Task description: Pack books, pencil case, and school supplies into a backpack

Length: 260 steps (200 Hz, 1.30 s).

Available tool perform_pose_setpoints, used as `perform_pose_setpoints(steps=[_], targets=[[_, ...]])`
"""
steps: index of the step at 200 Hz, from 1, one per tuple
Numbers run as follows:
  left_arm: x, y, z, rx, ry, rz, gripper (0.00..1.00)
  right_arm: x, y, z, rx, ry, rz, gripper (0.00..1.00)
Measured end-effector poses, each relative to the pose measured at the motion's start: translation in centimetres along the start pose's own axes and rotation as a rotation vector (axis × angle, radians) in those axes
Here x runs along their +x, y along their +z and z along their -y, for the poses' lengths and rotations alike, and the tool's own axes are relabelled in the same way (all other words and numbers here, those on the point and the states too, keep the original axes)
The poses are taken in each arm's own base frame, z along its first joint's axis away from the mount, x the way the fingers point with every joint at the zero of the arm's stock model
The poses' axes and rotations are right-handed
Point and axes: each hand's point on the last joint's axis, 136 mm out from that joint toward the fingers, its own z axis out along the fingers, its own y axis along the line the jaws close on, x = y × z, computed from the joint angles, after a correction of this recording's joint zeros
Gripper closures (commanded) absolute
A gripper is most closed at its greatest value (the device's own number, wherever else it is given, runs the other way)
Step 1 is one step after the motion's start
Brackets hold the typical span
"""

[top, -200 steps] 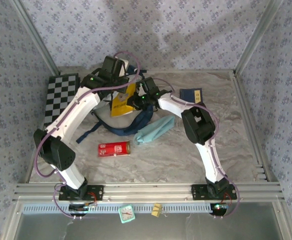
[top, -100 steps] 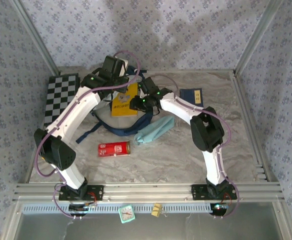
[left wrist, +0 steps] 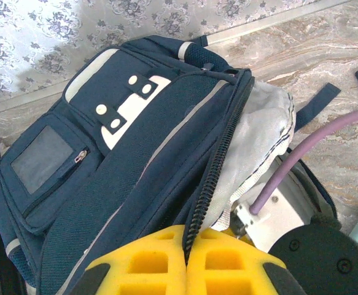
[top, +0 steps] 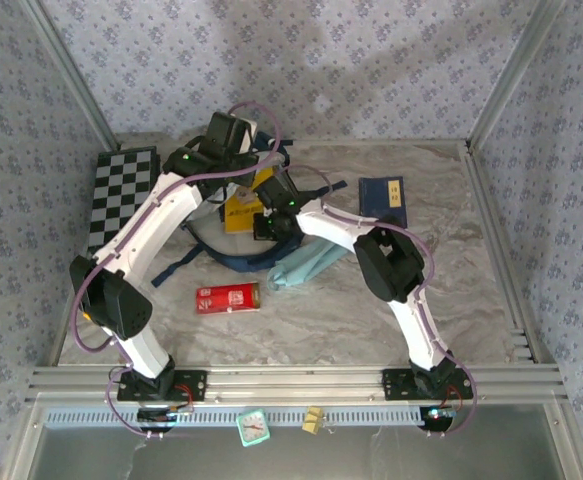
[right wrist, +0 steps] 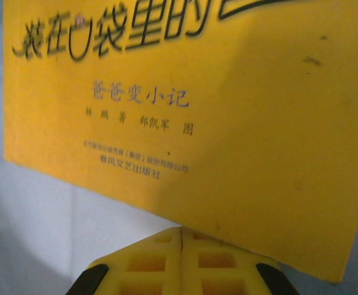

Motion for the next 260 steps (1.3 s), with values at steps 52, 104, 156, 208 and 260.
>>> perform_pose_setpoints(steps=[52,104,156,208,260], targets=[[0.0,0.0,0.1,0.003,0.000,-0.001,1.00,-4.1,-0.7,1.4,0.035,-0.016,0.137,0.94],[0.4,0.2,0.2,0.012,-0.013,-0.013,1.00,-2.1,-4.3,1.1,0.000,-0.088,0.137,0.79],[5.3,2.7,1.6,0.061,-0.052,-0.136,1.00,-2.6,-15.2,1.0,-0.044,-0.103,0.251,0.66],[10.9,5.0,4.2,0.127,-0.113,-0.252,0.91,-1.3,-18.6,10.9,0.090,0.056,0.236,0.54],[9.9,3.3,6.7,0.199,-0.238,-0.203,0.46,1.4,-21.0,20.0,0.185,0.254,0.217,0.38]])
